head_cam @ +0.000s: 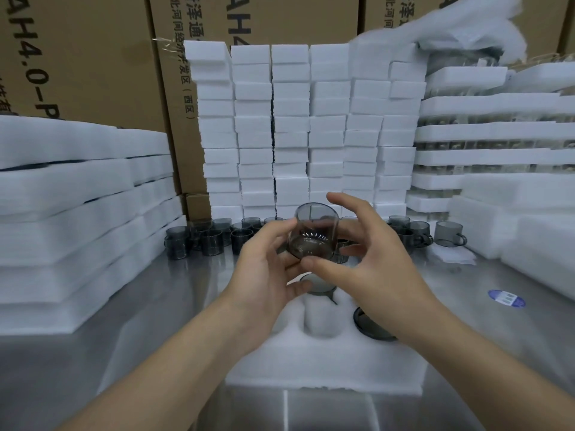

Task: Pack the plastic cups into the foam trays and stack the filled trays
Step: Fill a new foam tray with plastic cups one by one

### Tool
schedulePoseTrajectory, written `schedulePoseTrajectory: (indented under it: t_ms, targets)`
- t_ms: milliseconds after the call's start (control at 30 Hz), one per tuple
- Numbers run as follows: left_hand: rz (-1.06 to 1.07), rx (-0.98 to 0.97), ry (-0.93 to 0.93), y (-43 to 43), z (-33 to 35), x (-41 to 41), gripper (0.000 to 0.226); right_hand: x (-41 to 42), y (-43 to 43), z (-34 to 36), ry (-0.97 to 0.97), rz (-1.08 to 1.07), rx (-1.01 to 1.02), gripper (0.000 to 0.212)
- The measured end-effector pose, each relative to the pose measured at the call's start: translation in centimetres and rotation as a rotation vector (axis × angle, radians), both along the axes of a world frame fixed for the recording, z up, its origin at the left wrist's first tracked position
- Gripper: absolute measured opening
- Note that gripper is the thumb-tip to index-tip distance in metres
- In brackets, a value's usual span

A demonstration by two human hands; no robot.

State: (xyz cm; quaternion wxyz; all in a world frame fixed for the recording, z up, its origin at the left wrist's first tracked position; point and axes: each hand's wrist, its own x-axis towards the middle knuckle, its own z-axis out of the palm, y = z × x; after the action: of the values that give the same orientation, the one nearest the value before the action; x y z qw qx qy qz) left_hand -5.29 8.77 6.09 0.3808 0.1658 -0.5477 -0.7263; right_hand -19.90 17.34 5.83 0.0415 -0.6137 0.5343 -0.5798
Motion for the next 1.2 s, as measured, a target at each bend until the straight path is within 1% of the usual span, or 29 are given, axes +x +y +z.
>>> schedulePoseTrajectory:
  t_ms: [67,133,267,367,500,600,733,800,833,900,967,1033,1100,1200]
  targets:
    - [0.058,-0.057,-0.021,0.1,-0.1,-0.1,0.044,-0.1,0.0,0.1,-0.015,-0.029,-0.016,0.078]
    - [0.119,-0.177,-0.084,-0.1,0.1,0.0,0.038,-0.2,0.1,0.2,-0.011,-0.052,-0.031,0.073]
    - [0.210,-0.397,-0.185,-0.8,0.7,1.0,0.029,-0.4,0.2,0.1,0.164,-0.122,-0.049,0.060]
    - [0.192,-0.514,-0.282,-1.1,1.1,1.6,0.042,-0.4,0.3,0.1,0.246,-0.097,-0.003,0.060]
    - [0.115,-0.620,-0.422,-2.0,1.3,2.4,0.061,-0.7,0.8,0.7,0.249,0.032,0.207,0.053]
    - [0.065,-0.627,-0.454,-2.1,1.4,2.7,0.062,-0.7,1.1,0.9,0.244,0.082,0.310,0.046]
    - [0.074,-0.667,-0.492,-2.4,1.3,2.5,0.045,-0.6,1.2,1.4,0.221,0.145,0.349,0.041]
    - [0.056,-0.683,-0.469,-2.5,1.2,2.6,0.050,-0.8,1.2,1.5,0.227,0.170,0.350,0.042]
    - [0.040,-0.683,-0.456,-2.6,1.2,2.7,0.056,-0.9,1.2,1.5,0.227,0.183,0.352,0.044]
    - [0.020,-0.716,-0.491,-2.7,1.3,3.0,0.068,-1.2,1.3,1.5,0.225,0.210,0.365,0.048]
    - [0.023,-0.814,-0.587,-2.6,1.4,3.2,0.077,-1.4,1.4,1.6,0.203,0.263,0.377,0.048]
    - [0.060,-0.935,-0.672,-2.0,1.5,3.1,0.075,-1.7,1.4,1.6,0.152,0.304,0.381,0.045]
    - [0.099,-1.048,-0.722,-1.4,1.2,3.0,0.076,-2.1,1.3,1.5,0.113,0.290,0.375,0.042]
    - [0.172,-1.238,-0.742,-0.8,0.8,2.7,0.082,-1.9,1.2,1.4,0.105,0.283,0.367,0.027]
